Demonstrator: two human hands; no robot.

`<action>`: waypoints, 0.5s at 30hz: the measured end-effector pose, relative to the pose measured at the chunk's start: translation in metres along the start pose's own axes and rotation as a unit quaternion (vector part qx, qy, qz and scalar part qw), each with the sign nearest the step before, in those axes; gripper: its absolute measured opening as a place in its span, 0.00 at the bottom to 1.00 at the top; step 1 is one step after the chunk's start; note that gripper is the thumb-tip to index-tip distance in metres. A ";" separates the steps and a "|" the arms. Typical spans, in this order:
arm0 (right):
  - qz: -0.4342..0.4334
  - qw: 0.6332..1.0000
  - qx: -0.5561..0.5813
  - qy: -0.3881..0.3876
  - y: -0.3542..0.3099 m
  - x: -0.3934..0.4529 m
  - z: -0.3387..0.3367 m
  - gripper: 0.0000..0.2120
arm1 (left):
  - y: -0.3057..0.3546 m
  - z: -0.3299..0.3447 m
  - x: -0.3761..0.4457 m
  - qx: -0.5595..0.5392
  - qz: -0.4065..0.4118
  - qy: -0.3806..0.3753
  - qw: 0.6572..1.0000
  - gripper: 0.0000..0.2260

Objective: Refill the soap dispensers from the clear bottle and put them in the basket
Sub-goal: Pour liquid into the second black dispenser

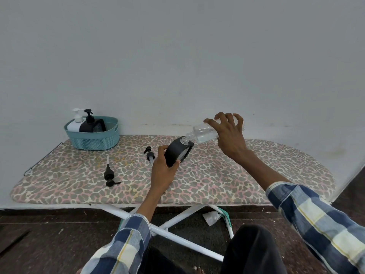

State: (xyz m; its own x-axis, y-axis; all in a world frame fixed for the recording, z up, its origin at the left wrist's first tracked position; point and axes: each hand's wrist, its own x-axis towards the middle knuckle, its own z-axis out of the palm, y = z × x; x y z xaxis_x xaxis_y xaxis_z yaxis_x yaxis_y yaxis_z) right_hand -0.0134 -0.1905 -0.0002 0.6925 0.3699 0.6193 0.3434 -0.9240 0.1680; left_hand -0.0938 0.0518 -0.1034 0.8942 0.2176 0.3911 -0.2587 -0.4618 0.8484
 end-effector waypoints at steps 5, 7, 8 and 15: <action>-0.004 1.000 -0.003 0.007 0.000 0.000 0.000 0.46 | 0.001 -0.001 0.000 0.000 0.005 -0.002 1.000 0.26; -0.004 1.000 -0.003 0.009 0.000 0.001 0.001 0.46 | 0.002 -0.001 0.000 0.000 0.004 -0.003 1.000 0.26; -0.004 1.000 -0.003 0.009 0.000 0.001 0.001 0.46 | 0.002 -0.001 0.000 0.000 0.003 -0.003 1.000 0.26; 0.014 1.000 0.012 0.013 -0.001 -0.003 0.008 0.46 | 0.002 -0.001 -0.001 0.006 -0.003 -0.005 1.000 0.27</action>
State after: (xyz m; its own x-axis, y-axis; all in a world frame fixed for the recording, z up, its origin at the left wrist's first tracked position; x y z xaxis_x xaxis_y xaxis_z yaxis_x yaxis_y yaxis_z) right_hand -0.0110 -0.1899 -0.0086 0.6855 0.3417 0.6430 0.3403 -0.9310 0.1319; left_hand -0.0953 0.0521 -0.1015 0.8994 0.2122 0.3821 -0.2484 -0.4709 0.8465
